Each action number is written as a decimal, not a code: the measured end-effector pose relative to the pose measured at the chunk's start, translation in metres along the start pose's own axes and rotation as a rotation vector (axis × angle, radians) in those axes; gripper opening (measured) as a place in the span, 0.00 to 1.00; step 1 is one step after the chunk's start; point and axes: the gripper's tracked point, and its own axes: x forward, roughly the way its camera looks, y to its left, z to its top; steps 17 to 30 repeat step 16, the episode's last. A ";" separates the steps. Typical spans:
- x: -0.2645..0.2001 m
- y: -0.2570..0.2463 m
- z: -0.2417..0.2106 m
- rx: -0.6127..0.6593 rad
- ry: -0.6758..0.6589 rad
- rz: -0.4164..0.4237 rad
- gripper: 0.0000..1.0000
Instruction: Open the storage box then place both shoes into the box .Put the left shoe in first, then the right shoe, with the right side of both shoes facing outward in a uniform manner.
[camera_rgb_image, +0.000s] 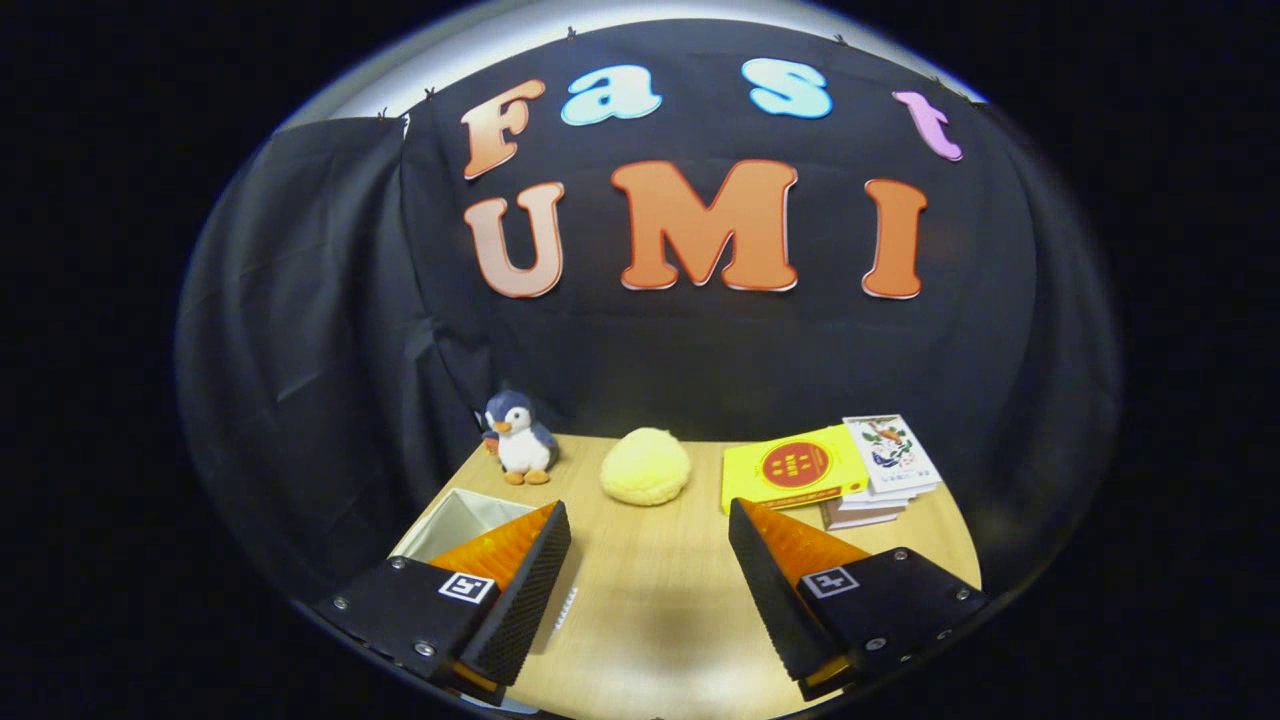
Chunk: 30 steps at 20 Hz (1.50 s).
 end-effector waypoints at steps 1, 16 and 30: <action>-0.007 -0.016 0.005 0.005 -0.018 -0.017 0.96; -0.096 -0.150 0.089 -0.044 -0.425 -0.144 0.96; -0.096 -0.150 0.089 -0.044 -0.425 -0.144 0.96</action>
